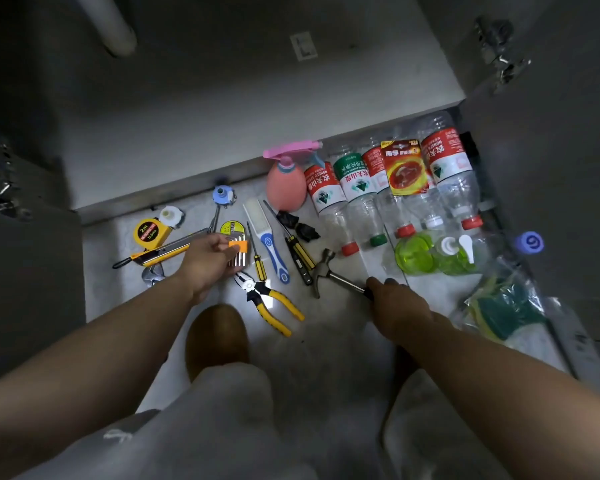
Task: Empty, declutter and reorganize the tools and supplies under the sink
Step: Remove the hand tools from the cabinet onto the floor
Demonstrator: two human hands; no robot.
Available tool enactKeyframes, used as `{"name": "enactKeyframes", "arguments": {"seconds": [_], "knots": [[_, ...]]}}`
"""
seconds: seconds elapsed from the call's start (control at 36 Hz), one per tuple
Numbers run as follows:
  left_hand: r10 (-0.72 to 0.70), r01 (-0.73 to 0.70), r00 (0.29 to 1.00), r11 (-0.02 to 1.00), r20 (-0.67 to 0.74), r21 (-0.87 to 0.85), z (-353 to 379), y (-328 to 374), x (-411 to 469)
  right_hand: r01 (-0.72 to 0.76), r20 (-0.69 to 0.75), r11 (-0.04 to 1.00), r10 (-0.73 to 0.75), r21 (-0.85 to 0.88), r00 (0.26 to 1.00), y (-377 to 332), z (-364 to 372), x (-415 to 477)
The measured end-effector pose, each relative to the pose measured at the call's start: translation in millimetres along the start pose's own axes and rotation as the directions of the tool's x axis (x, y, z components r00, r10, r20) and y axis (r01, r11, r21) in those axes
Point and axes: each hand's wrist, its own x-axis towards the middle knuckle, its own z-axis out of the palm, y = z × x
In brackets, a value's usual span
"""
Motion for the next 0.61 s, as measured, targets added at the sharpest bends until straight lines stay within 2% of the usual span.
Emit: {"name": "enactKeyframes", "arguments": {"seconds": [0.14, 0.36, 0.61], "knots": [[0.013, -0.012, 1.000, 0.996, -0.009, 0.083, 1, -3, 3, 0.016, -0.048, 0.999, -0.015, 0.035, 0.999, -13, 5, 3], [0.055, -0.047, 0.998, 0.984, -0.042, 0.174, -1, 1, -3, 0.049, -0.044, 0.988, -0.043, 0.148, 0.998, -27, 10, 6], [0.030, -0.020, 0.997, 0.990, -0.073, 0.142, -3, 1, -4, 0.074, -0.033, 0.996, -0.073, 0.047, 0.997, -44, 4, 11]]}}
